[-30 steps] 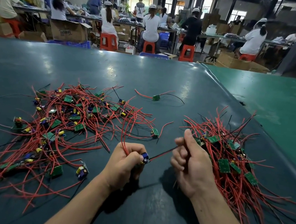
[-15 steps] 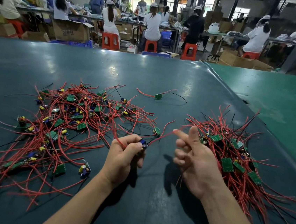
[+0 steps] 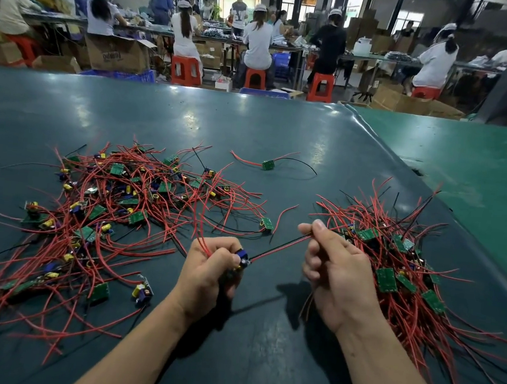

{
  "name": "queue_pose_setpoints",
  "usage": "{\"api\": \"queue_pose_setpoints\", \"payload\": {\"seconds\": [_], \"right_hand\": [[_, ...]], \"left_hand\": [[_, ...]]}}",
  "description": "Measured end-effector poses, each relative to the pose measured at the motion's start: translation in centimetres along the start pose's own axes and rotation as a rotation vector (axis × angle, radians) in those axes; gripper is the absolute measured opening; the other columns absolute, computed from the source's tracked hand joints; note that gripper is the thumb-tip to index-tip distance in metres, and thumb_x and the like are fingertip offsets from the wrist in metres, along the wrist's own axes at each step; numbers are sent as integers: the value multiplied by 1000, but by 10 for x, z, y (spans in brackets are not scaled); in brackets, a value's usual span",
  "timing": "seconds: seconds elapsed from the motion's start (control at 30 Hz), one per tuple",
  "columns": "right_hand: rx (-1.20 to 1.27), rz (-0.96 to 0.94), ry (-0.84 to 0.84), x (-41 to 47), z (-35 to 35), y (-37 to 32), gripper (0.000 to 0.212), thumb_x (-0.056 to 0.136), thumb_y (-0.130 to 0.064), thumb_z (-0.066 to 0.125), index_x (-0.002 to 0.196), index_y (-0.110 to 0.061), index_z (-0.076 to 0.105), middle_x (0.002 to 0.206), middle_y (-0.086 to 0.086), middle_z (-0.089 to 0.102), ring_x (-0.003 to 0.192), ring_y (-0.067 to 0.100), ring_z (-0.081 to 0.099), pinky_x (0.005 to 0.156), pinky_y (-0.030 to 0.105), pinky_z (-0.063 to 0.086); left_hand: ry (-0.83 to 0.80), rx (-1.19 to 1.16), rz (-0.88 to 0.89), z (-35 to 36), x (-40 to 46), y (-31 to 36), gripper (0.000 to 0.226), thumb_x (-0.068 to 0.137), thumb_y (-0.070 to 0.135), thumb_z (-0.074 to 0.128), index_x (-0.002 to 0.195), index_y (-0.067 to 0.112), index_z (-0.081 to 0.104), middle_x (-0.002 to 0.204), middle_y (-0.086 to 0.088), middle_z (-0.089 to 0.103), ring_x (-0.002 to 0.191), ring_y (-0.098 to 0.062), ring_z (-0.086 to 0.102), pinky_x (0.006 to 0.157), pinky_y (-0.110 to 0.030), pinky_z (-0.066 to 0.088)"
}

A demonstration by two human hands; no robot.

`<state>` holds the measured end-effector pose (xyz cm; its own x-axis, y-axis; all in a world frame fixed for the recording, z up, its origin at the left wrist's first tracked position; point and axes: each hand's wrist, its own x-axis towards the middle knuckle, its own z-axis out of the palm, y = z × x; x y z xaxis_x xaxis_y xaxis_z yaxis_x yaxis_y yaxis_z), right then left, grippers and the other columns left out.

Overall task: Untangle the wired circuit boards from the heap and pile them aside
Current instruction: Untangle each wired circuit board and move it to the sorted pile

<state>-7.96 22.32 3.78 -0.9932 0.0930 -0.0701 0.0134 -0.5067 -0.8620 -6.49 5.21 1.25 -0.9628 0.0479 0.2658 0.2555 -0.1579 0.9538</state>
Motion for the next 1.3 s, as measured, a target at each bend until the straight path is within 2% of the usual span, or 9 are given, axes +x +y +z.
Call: {"api": "queue_pose_setpoints", "payload": {"seconds": [0.17, 0.3, 0.43, 0.67, 0.8, 0.87, 1.0, 1.13, 1.3], "right_hand": [[11, -131, 151, 3, -1, 2, 26, 92, -10, 63, 68, -7, 72, 52, -3, 55, 38, 2, 38, 33, 14, 27], [16, -200, 248, 5, -3, 2, 31, 91, -10, 65, 61, -11, 73, 54, -1, 56, 39, 3, 37, 35, 15, 28], [114, -35, 184, 5, -3, 2, 29, 95, -17, 59, 68, -9, 65, 50, -4, 46, 38, 4, 35, 33, 16, 26], [-26, -186, 237, 5, -7, 3, 20, 95, -15, 61, 78, -8, 68, 56, -2, 56, 40, 5, 42, 36, 17, 32], [-551, -576, 322, 0, -10, 6, 11, 93, -14, 64, 89, -24, 66, 81, 0, 62, 59, 4, 52, 54, 16, 43], [-732, -765, 140, -7, -4, 12, 5, 93, -24, 64, 95, -21, 68, 89, -3, 64, 73, 5, 58, 65, 12, 44], [-790, -663, -352, -23, 14, 29, 34, 87, -41, 67, 110, -16, 71, 89, -8, 60, 81, 9, 61, 71, 16, 46], [-685, -625, -289, -23, 17, 28, 22, 82, -25, 72, 102, -16, 75, 81, -1, 64, 75, 13, 63, 70, 23, 49], [-289, -285, -252, -22, 13, 19, 16, 80, -18, 68, 91, -15, 78, 56, -5, 60, 43, 5, 44, 42, 15, 35]], "left_hand": [[-9, -29, 29, 0, 0, -2, 30, 54, 33, 55, 51, 4, 46, 42, -8, 38, 28, -13, 28, 36, -13, 26], [59, 30, 79, 2, 1, -3, 26, 66, 33, 58, 58, 9, 52, 47, -5, 47, 37, -13, 43, 41, -17, 34], [166, 94, 147, 3, 5, -6, 23, 86, 24, 52, 73, 6, 57, 58, -4, 62, 55, -11, 52, 58, -21, 41], [361, 70, 141, 4, 9, -4, 21, 86, 20, 58, 79, 1, 63, 73, -4, 67, 64, -12, 54, 62, -23, 46], [491, 135, 188, 2, 8, -4, 17, 88, 12, 69, 82, -3, 63, 80, -9, 64, 59, -10, 51, 57, -20, 43], [505, 288, 302, 3, 6, -3, 25, 82, 21, 71, 70, 2, 59, 80, -1, 69, 61, -10, 57, 60, -21, 45], [332, 540, 492, 2, -1, -7, 33, 75, 29, 66, 60, 5, 50, 64, 3, 57, 57, -15, 52, 55, -28, 43], [216, 621, 620, 2, -2, -9, 28, 75, 22, 71, 67, 8, 48, 69, -1, 52, 64, -20, 52, 59, -33, 45], [246, 598, 622, 6, -1, -10, 23, 81, 20, 71, 96, 17, 54, 84, 6, 60, 79, -5, 60, 71, -24, 51]]}}
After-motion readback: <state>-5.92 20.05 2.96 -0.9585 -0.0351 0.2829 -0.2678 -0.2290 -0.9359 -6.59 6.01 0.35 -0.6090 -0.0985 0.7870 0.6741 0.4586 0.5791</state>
